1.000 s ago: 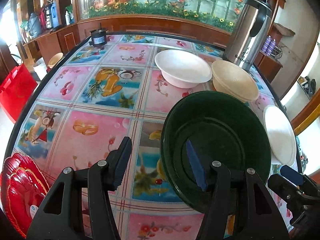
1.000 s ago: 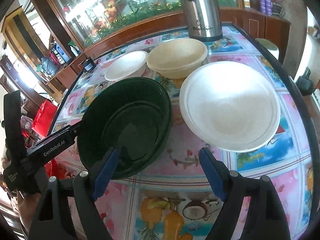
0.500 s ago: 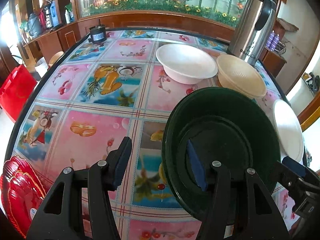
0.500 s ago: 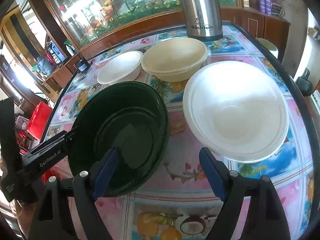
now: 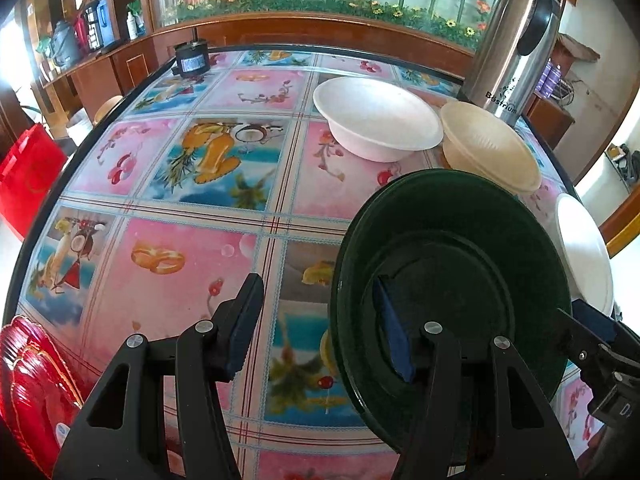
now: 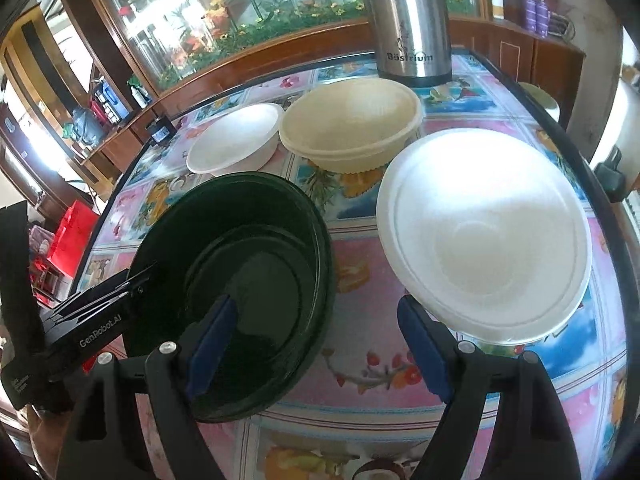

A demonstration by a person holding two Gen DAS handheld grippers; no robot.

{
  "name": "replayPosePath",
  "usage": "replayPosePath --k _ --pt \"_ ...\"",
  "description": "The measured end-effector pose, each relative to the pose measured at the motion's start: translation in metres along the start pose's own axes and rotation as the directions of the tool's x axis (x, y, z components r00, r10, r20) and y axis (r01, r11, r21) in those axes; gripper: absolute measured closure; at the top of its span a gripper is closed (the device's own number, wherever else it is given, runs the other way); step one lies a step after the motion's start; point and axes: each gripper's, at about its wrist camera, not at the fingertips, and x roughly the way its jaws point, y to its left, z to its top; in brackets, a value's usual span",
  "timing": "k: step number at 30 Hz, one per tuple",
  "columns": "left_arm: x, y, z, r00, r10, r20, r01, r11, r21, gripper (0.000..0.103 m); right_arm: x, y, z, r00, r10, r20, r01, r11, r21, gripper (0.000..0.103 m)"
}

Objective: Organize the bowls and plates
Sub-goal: 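Close both grippers on the rim of the dark green bowls, then lift the green bowls with both grippers and carry them onto the red plates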

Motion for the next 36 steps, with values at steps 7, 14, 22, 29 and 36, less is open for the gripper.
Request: replayPosePath --k 7,14,22,29,36 --pt "0.004 -0.007 -0.001 1.000 0.002 -0.005 -0.002 1.000 0.023 0.046 0.002 -0.003 0.000 1.000 -0.009 0.004 0.009 1.000 -0.018 0.021" --pt "0.010 -0.009 -0.005 0.999 -0.041 -0.022 0.041 0.999 0.015 0.065 0.011 -0.003 0.002 1.000 0.002 -0.004 -0.002 0.999 -0.053 0.053" --pt "0.011 -0.009 -0.012 0.997 -0.059 -0.055 0.060 0.998 0.022 0.089 0.013 0.012 -0.003 1.000 -0.019 -0.006 0.018 0.992 -0.128 0.078" --pt "0.004 -0.007 -0.018 0.997 -0.055 -0.048 0.056 0.998 0.025 0.089 0.006 0.014 -0.004 1.000 -0.014 0.009 0.015 0.991 -0.129 0.078" --pt "-0.014 -0.005 -0.023 0.998 -0.054 -0.022 0.055 0.998 0.025 0.089 -0.003 0.020 -0.007 0.999 -0.029 0.028 0.033 0.989 -0.146 0.077"
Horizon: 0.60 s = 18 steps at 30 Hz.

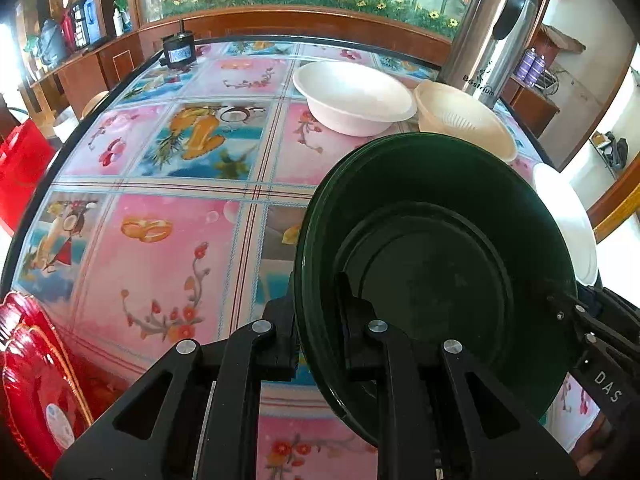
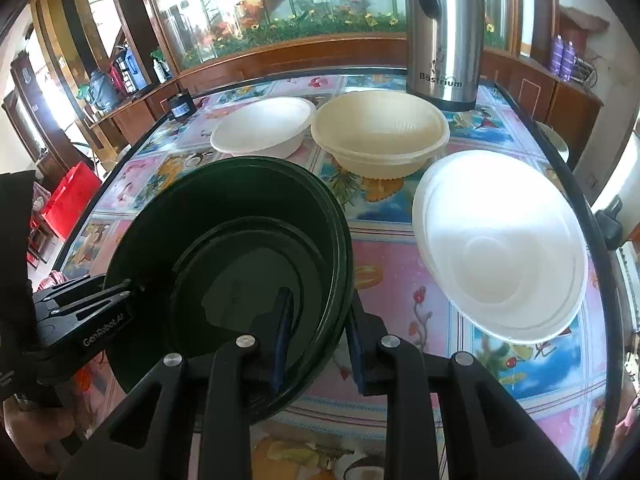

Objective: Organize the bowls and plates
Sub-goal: 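Lift the green bowls with both grippers and carry them onto the red plates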

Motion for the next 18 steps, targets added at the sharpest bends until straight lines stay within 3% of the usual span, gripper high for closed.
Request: replayPosePath --k 11,18 --pt "-0.028 0.016 -0.014 1.000 0.006 0.019 -0.006 1.000 -0.022 0.089 -0.015 0.022 -0.004 1.000 0.005 0.025 -0.004 0.999 -0.042 0.076" --pt "-0.052 0.043 -0.026 0.999 0.017 0.031 -0.015 0.998 -0.061 0.088 -0.022 0.044 -0.008 0.999 0.047 0.010 -0.046 0.996 -0.081 0.076"
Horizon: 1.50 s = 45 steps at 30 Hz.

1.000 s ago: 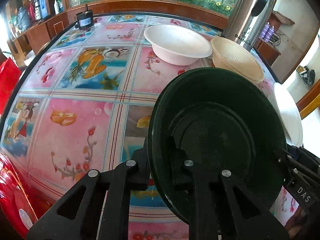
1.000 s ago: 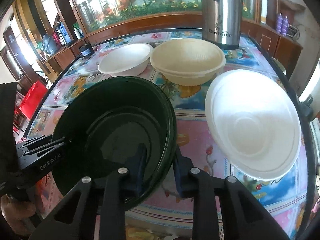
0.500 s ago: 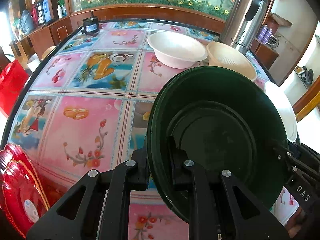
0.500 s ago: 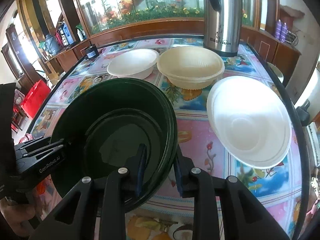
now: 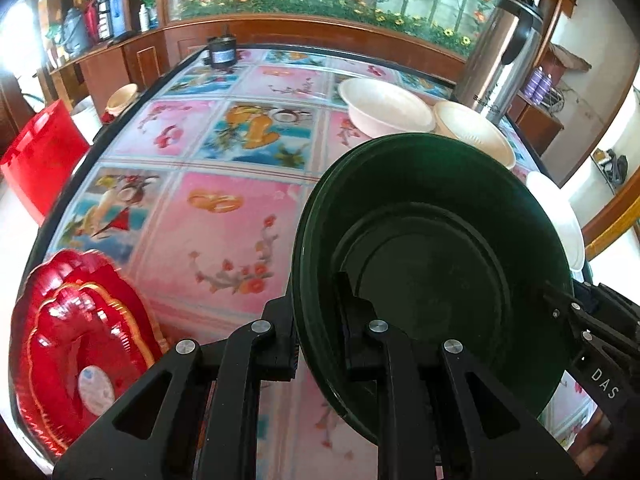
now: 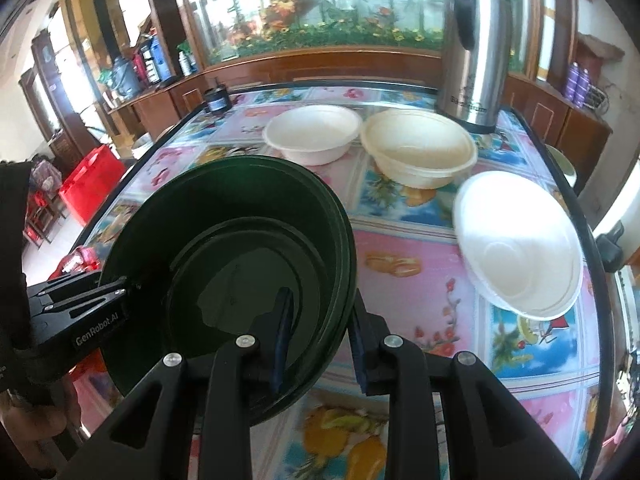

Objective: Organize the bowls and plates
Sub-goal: 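Lift the green bowls with both grippers and carry them onto the red plates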

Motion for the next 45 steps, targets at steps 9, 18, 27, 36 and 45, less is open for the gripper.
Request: replayPosePath --k 9,18,27,36,45 --pt "-0.041 0.046 -0.006 0.999 0.015 0.032 -0.014 0.999 -0.046 0.088 -0.010 0.040 0.009 0.994 0.102 -0.024 -0.103 0.993 -0.060 0.076" --pt "-0.078 0.107 -0.009 0.996 0.060 0.067 -0.052 0.992 -0.118 0.088 -0.013 0.101 0.023 0.981 0.185 -0.052 -0.191 0.970 -0.153 0.076" --pt "-0.098 0.170 -0.027 0.989 0.134 0.068 -0.118 0.973 -0.196 0.088 0.000 0.169 0.023 0.969 0.229 -0.096 -0.247 0.935 -0.253 0.075" --pt "-0.093 0.199 -0.059 0.988 0.156 0.023 -0.146 0.962 -0.233 0.088 0.019 0.202 0.007 0.958 0.239 -0.159 -0.277 0.915 -0.293 0.075" --pt "-0.072 0.213 -0.081 0.986 0.164 -0.018 -0.163 0.948 -0.273 0.088 0.043 0.220 -0.012 0.951 0.210 -0.226 -0.275 0.909 -0.312 0.073"
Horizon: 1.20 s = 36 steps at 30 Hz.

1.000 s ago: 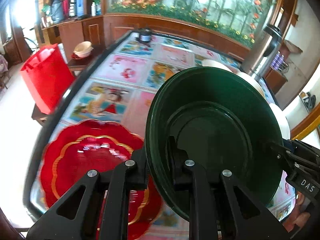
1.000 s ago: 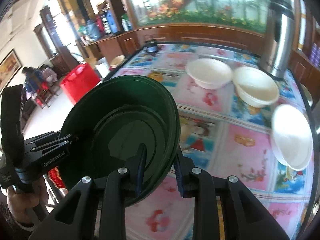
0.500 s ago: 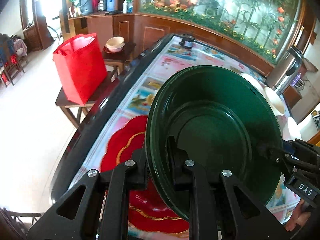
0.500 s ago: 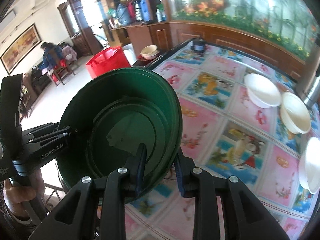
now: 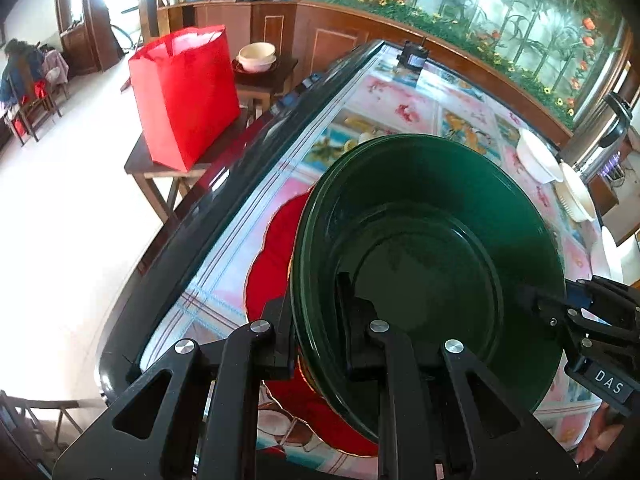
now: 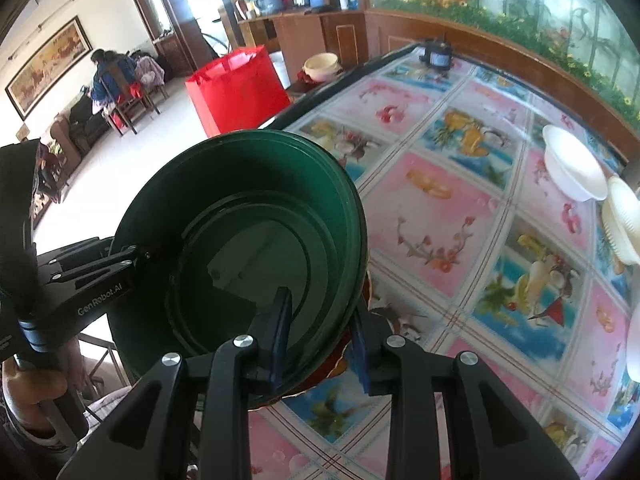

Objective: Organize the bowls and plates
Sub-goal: 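Lift the green bowls with both grippers and carry them onto the red plates, then open both grippers to release the green bowls onto the red plates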

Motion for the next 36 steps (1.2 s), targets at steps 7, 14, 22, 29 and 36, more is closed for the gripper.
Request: replayPosePath --k 7,14,22,29,36 --pt "0.009 0.004 -0.005 1.000 0.018 0.002 -0.018 1.000 0.002 0.088 0.007 0.003 -0.003 1.000 -0.003 -0.016 0.003 1.000 -0.004 0.073" --pt "0.008 0.004 -0.007 0.999 0.038 0.031 -0.038 0.999 -0.003 0.088 0.008 0.006 -0.005 1.000 -0.001 -0.014 0.001 1.000 -0.009 0.070" --pt "-0.004 0.003 -0.006 0.995 0.059 0.084 -0.060 0.998 0.011 0.059 -0.005 0.003 -0.010 1.000 0.001 0.028 -0.001 1.000 -0.003 0.043" --pt "-0.025 -0.007 -0.001 0.985 0.081 0.156 -0.088 0.995 0.038 0.047 -0.019 -0.011 -0.015 0.998 0.001 0.063 -0.004 0.999 0.044 0.035" --pt "-0.036 -0.027 0.004 0.979 0.068 0.194 -0.078 0.996 0.044 0.043 -0.030 -0.035 -0.027 0.997 -0.009 0.078 0.001 0.994 0.112 0.028"
